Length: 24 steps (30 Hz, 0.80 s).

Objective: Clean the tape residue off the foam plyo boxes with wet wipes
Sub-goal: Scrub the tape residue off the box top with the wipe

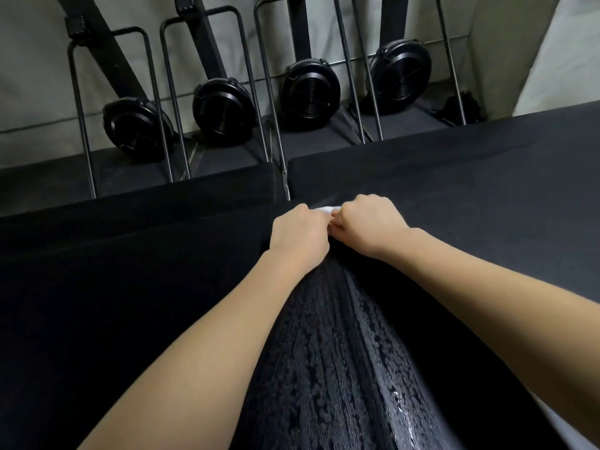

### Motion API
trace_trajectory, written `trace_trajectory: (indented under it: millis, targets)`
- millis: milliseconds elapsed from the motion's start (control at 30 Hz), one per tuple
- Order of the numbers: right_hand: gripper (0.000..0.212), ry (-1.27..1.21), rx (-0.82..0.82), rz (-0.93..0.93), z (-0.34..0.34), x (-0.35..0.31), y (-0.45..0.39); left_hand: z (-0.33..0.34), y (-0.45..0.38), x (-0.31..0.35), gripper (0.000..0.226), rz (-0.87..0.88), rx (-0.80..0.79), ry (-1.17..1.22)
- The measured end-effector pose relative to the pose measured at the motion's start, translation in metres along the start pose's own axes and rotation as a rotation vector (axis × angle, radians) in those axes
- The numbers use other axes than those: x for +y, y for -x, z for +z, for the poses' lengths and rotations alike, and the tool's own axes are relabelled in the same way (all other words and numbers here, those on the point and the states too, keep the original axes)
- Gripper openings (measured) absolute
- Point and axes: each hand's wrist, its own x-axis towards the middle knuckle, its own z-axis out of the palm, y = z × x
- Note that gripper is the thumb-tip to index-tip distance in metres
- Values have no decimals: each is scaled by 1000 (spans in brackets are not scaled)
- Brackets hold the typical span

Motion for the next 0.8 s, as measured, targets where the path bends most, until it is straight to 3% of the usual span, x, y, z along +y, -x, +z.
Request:
trace_trajectory:
  millis: [400,600,800]
  targets:
    - [44,-65,-33,53,-2,23,-53,2,-65,6,11,-131,-16,-26]
    - [42,-3,-46,25,-12,48,-10,1,-36,41,29,-2,-12,65]
    - [44,94,-63,-164,-12,59,67,-2,37,61,33,109,4,22]
